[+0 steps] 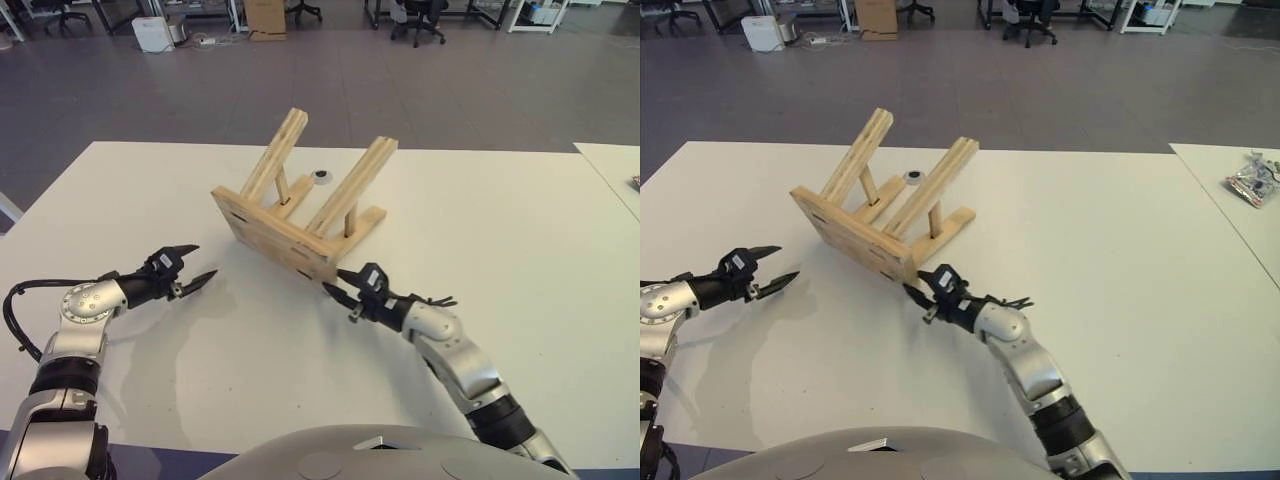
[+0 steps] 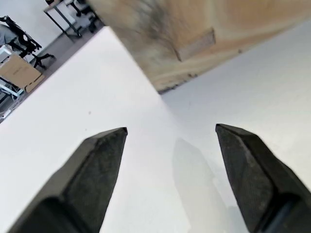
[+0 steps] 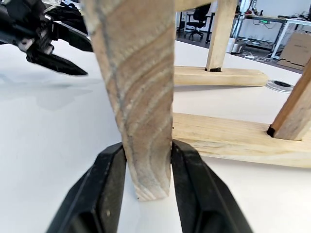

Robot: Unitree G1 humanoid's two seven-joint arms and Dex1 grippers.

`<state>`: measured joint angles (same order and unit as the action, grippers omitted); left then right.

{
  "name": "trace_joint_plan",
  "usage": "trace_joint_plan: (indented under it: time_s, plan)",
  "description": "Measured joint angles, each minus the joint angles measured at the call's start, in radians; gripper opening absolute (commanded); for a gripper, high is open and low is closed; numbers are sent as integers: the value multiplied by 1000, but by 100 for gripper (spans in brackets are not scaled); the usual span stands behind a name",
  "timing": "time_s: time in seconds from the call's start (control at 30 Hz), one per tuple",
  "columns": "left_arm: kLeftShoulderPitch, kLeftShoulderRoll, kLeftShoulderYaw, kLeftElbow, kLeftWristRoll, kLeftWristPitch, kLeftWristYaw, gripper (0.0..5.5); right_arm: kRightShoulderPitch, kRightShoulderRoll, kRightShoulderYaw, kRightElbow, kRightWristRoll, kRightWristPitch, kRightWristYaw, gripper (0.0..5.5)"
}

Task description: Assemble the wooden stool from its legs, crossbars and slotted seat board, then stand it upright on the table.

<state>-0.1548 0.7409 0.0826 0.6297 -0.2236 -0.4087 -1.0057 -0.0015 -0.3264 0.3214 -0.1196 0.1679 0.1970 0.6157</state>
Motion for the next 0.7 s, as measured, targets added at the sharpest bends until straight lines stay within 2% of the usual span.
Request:
trace_joint_plan:
  time_s: [0.1, 0.2, 0.33, 0.53, 0.63, 0.7]
  plan:
    - [47, 1, 30, -123, -135, 137, -119, 339, 3, -113, -74, 11, 96, -8, 180, 135]
    - [92, 14, 25, -250, -210, 273, -239, 339, 14, -284, -115, 11, 178, -19, 430, 135]
    - [111, 20, -21, -326, -206, 331, -304, 339, -6, -375, -114, 78, 194, -112, 655, 135]
    - [204, 52, -98, -445, -205, 396, -445, 339, -77, -398, -121, 193, 188, -169, 756, 135]
    - [256, 126, -92, -424, -179, 377, -505, 339, -84, -397, -124, 211, 187, -176, 757, 135]
    - [255, 133, -84, -411, -169, 374, -509, 339, -84, -397, -125, 213, 186, -179, 755, 135]
